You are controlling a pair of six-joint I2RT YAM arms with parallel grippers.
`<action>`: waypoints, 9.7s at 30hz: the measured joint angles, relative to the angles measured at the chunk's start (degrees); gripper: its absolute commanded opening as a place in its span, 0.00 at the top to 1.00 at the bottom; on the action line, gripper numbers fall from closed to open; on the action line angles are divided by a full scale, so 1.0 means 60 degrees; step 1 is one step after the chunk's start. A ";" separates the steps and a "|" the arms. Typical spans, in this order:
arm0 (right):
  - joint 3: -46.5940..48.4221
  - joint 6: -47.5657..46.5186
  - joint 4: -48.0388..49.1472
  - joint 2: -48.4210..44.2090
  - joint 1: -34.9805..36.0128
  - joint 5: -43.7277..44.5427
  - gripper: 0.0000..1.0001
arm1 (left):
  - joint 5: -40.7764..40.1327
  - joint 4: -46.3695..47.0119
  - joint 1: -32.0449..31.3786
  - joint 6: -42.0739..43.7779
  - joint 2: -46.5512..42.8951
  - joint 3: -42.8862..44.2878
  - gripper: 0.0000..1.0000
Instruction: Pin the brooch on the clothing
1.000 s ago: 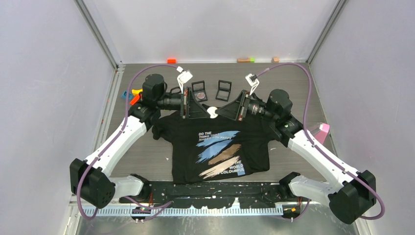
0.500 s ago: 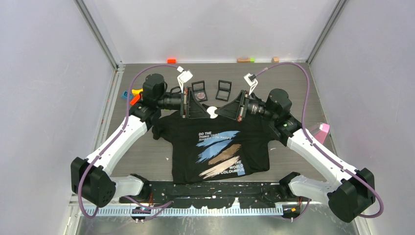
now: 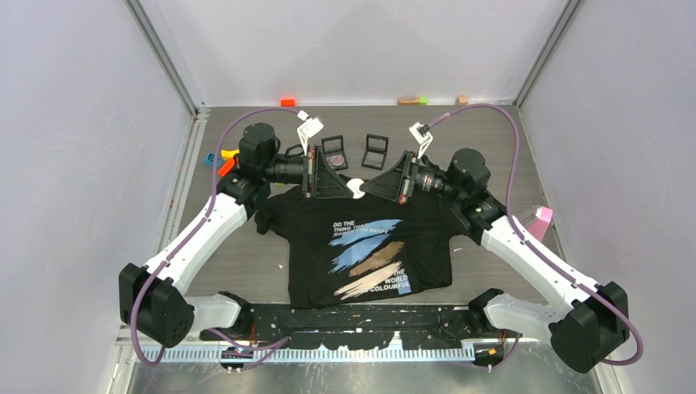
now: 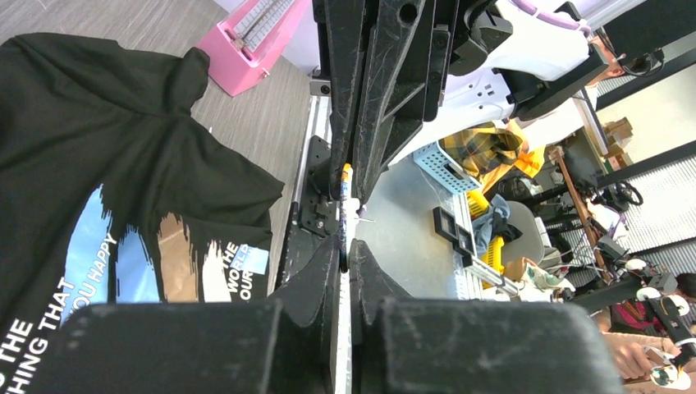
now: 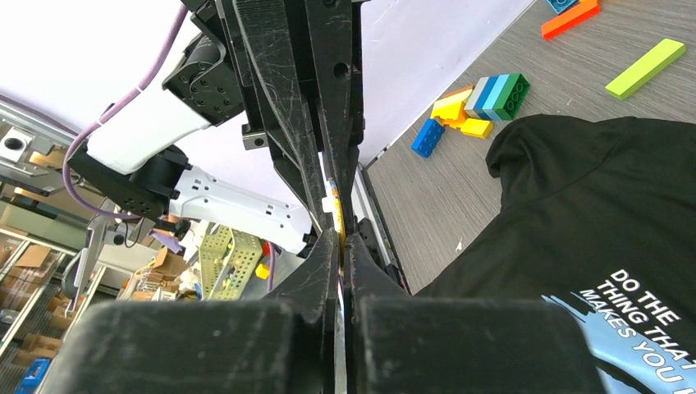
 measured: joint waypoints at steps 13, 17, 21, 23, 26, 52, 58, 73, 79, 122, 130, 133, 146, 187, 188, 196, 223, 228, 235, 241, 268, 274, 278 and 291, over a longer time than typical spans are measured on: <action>0.0481 -0.0994 -0.2149 0.0040 -0.0040 0.0834 0.35 | -0.1920 -0.1687 -0.0051 0.1279 -0.0291 0.0000 1.00; 0.1144 -0.1705 -0.4233 0.0095 -0.0025 0.2918 0.33 | -0.3570 -0.2652 -0.0033 0.1971 -0.0517 0.0062 1.00; 0.1566 -0.1934 -0.5672 0.0470 0.0080 0.5617 0.36 | -0.4794 -0.3326 0.0029 0.2277 -0.0426 0.0084 1.00; 0.1545 -0.1967 -0.6360 0.0707 0.0131 0.6991 0.43 | -0.5329 -0.3614 0.0055 0.2419 -0.0357 0.0084 1.00; 0.1351 -0.2022 -0.7169 0.1013 0.0157 0.8692 0.50 | -0.5978 -0.3920 0.0080 0.2557 -0.0280 0.0084 1.00; -0.1931 0.1075 -0.8280 0.1461 0.2594 0.9180 0.81 | -0.6313 -0.4411 0.0087 0.2696 0.0612 0.0233 1.00; -0.2226 0.2025 -0.8531 0.1461 0.3432 0.9078 0.92 | -0.6317 -0.4492 0.0087 0.2703 0.0619 0.0295 1.00; -0.2517 0.3971 -0.9497 0.1202 0.5042 0.9326 0.64 | -0.6324 -0.4623 0.0087 0.2732 0.0616 0.0364 1.00; -0.1322 0.3450 -1.0480 0.1198 0.4827 1.0229 0.40 | -0.6331 -0.4626 0.0087 0.2739 0.0616 0.0364 1.00; 0.1555 -0.2699 -0.5920 0.6124 -0.0029 0.6805 0.65 | -0.6867 -0.4116 -0.0426 0.1909 0.0750 0.0233 1.00; 0.1341 -0.2743 -0.5592 0.6247 0.0040 0.6808 0.97 | -0.7446 -0.2830 -0.1122 0.1096 0.1300 -0.0415 1.00; 0.1169 -0.2688 -0.5293 0.6189 0.0047 0.6808 0.99 | -0.7799 -0.2320 -0.1483 0.0900 0.1727 -0.0652 1.00; -0.0120 -0.2222 -0.3985 0.5278 0.0095 0.6619 1.00 | -0.9267 -0.0834 -0.2503 0.0397 0.3799 -0.0991 1.00; -0.1166 -0.1512 -0.2084 0.4120 0.0098 0.5570 1.00 | -0.9511 -0.0976 -0.2940 0.0539 0.6189 0.0856 1.00; -0.1166 -0.1519 -0.2025 0.4200 0.0109 0.5515 0.99 | -0.9493 -0.0973 -0.2940 0.0521 0.6189 0.0856 1.00; -0.1166 -0.1668 -0.1967 0.5144 0.0251 0.5308 0.97 | -0.9406 -0.0900 -0.2922 0.0404 0.6211 0.0856 1.00; -0.2681 -0.2648 -0.3738 0.0474 -0.0069 0.6852 0.30 | -0.8032 0.0229 -0.2845 0.0109 0.5690 -0.0186 1.00; -0.3020 -0.2637 -0.3734 0.0474 -0.0106 0.6885 0.30 | -0.7668 0.0612 -0.2790 0.0080 0.5468 -0.0266 1.00; -0.3169 -0.2634 -0.3450 0.0474 -0.0109 0.6776 0.32 | -0.7734 0.0601 -0.2718 -0.0025 0.5147 -0.0310 1.00; -0.3187 -0.2667 -0.2820 0.0630 -0.0036 0.6805 0.39 | -0.8495 -0.0109 -0.2714 0.0000 0.4827 -0.0310 1.00; -0.1701 -0.3417 -0.2495 0.3923 0.1300 0.8655 0.99 | -0.9089 -0.1304 -0.2783 0.0233 0.4943 0.0036 1.00; -0.2215 -0.3144 -0.1789 0.3370 0.1300 0.8597 1.00 | -0.9096 -0.1475 -0.2943 0.0299 0.5278 0.0335 1.00; -0.2419 -0.2987 -0.1479 0.3166 0.1300 0.8517 0.99 | -0.9213 -0.1923 -0.3118 0.0481 0.5581 0.0729 1.00; -0.2568 -0.2922 -0.1147 0.2728 0.1300 0.7912 0.99 | -0.9453 -0.2739 -0.3235 0.0856 0.5971 0.1308 1.00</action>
